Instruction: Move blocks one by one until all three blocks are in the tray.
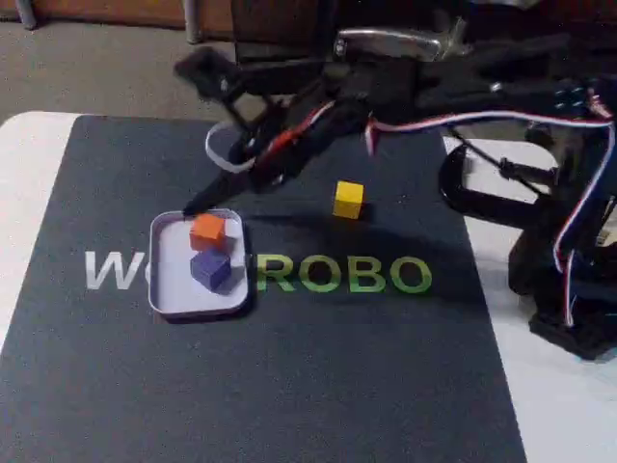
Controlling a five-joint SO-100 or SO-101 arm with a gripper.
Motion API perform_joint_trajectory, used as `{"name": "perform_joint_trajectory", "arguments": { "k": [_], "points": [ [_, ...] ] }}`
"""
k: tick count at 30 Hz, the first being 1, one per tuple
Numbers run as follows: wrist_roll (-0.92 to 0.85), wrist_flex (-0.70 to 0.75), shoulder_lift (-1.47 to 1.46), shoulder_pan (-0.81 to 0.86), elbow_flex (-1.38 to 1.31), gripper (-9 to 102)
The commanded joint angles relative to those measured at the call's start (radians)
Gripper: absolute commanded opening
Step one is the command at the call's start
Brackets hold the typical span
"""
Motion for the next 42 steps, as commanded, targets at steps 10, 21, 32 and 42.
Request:
{"name": "perform_joint_trajectory", "arguments": {
  "k": [10,21,32,42],
  "points": [
    [-0.213,0.101,0.371,0.127,0.273,28],
    [-0.408,0.353,0.535,0.252,0.281,26],
    [-0.752,0.379,0.647,0.419,0.453,26],
    [-0.848,0.377,0.650,0.376,0.494,26]
  ]
}}
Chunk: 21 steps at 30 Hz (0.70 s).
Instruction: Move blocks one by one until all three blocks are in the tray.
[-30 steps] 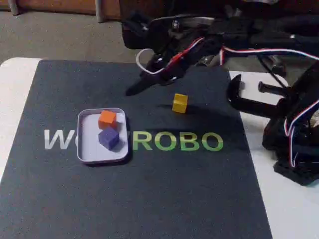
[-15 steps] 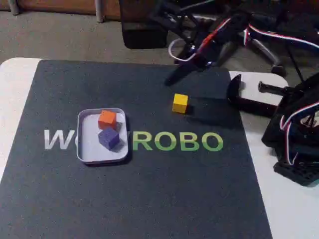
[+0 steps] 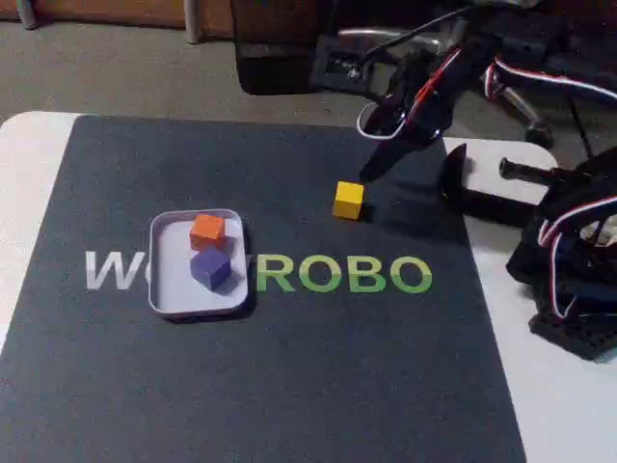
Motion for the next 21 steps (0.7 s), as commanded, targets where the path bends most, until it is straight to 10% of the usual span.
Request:
{"name": "perform_joint_trajectory", "arguments": {
  "k": [1,21],
  "points": [
    [-0.011,-0.008,0.031,-0.015,0.003,26],
    [-0.052,-0.120,-0.023,-0.035,0.107,24]
  ]
}}
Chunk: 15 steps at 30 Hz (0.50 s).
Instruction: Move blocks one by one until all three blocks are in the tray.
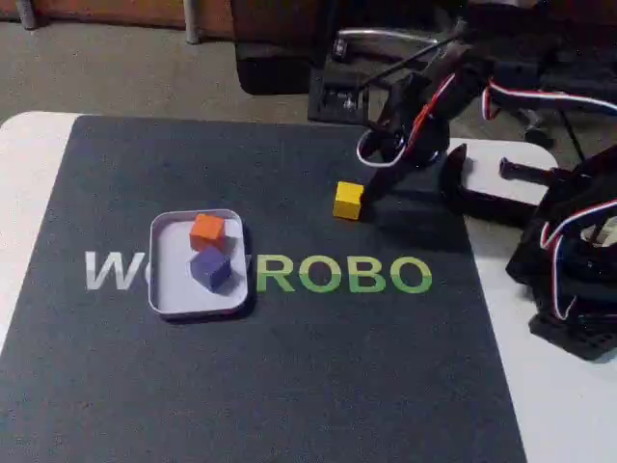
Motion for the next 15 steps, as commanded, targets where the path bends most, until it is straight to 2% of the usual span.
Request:
{"name": "perform_joint_trajectory", "arguments": {
  "k": [1,15],
  "points": [
    [-0.020,-0.031,-0.014,0.005,0.002,24],
    [-0.021,-0.104,-0.041,-0.037,0.060,24]
  ]
}}
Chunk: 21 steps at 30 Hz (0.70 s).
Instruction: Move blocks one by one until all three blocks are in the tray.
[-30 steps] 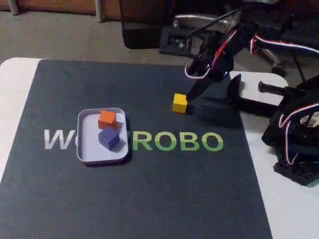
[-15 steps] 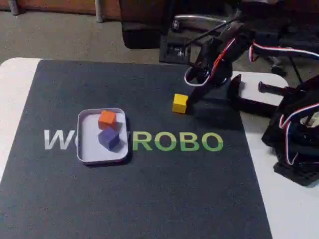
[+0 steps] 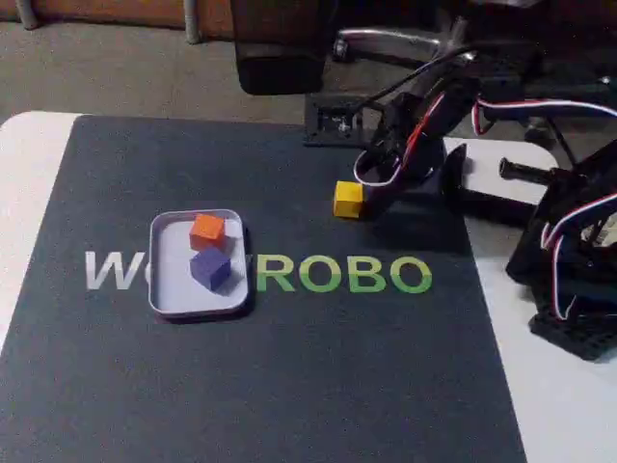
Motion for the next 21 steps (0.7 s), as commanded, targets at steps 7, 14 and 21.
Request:
{"name": "perform_joint_trajectory", "arguments": {
  "k": [7,14,21],
  "points": [
    [0.008,-0.046,0.009,-0.037,0.005,23],
    [0.023,-0.066,-0.021,-0.048,-0.005,23],
    [0.040,-0.092,-0.058,-0.061,-0.014,22]
  ]
}}
